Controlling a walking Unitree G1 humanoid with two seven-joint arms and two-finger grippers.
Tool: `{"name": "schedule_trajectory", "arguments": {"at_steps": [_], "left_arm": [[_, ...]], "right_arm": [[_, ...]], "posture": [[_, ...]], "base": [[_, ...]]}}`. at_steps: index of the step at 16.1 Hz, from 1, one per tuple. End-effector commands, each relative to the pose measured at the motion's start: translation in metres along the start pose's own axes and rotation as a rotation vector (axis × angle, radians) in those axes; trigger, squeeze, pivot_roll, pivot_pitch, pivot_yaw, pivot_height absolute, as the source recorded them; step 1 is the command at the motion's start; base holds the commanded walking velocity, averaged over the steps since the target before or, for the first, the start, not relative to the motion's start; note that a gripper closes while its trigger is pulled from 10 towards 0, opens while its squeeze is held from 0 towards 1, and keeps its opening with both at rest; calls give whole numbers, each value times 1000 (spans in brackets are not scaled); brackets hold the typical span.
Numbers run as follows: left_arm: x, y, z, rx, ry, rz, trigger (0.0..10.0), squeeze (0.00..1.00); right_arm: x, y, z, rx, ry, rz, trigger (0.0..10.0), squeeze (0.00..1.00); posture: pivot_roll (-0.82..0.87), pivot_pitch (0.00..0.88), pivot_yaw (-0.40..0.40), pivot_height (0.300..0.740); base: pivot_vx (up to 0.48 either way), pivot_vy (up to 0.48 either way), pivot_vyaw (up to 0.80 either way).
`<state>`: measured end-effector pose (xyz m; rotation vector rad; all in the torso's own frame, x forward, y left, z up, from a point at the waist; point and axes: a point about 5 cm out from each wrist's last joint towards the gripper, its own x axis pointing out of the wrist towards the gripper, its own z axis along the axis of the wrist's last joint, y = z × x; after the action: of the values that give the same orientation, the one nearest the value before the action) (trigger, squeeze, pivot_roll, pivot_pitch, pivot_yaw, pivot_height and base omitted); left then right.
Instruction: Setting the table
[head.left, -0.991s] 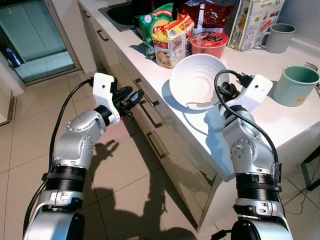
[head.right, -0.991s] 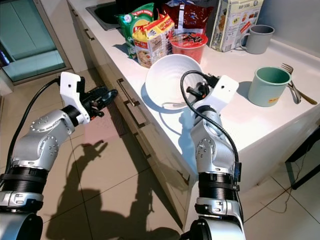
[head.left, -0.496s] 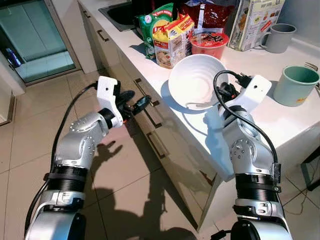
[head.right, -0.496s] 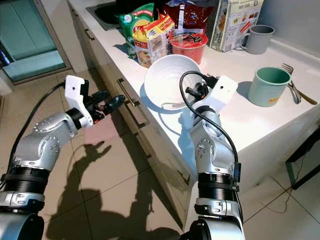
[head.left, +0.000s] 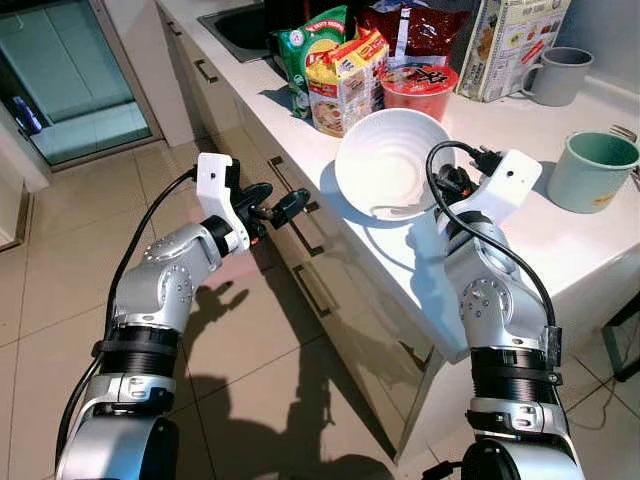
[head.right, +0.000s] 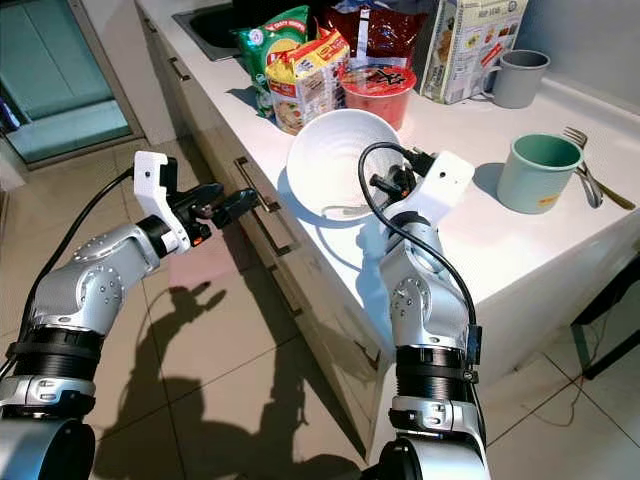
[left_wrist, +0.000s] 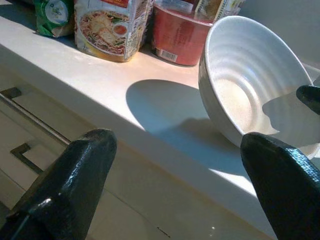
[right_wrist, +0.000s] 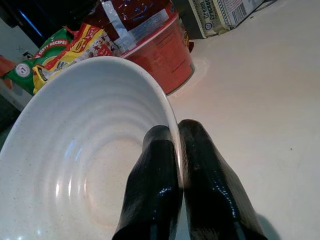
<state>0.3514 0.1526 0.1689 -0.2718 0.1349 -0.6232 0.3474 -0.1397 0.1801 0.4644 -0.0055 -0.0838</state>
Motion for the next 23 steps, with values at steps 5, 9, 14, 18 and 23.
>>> {"name": "schedule_trajectory", "arguments": {"at_steps": [5,9,14,18,23], "left_arm": [[3,1,5,-81,-13,-1,10000,1000],[14,-7,6,-212,-38,-29,10000,1000],[31,-28,5,-253,-40,-88,10000,1000],[36,-28,1,-243,-34,-75,10000,1000],[31,-11,-6,-128,16,-10,10000,0]], "right_arm": [[-2,7,3,24,-4,41,0,0],[-3,11,6,55,-12,77,0,0],[-3,14,8,60,-14,93,0,0],[-2,16,9,70,-14,102,0,0],[-3,17,14,78,-27,115,0,0]], "posture": [[-1,0,128,740],[-3,0,128,740],[-9,0,130,740],[-9,0,130,740],[-11,0,130,740]], "base": [[0,0,0],[0,0,0],[0,0,0],[0,0,0],[0,0,0]]}}
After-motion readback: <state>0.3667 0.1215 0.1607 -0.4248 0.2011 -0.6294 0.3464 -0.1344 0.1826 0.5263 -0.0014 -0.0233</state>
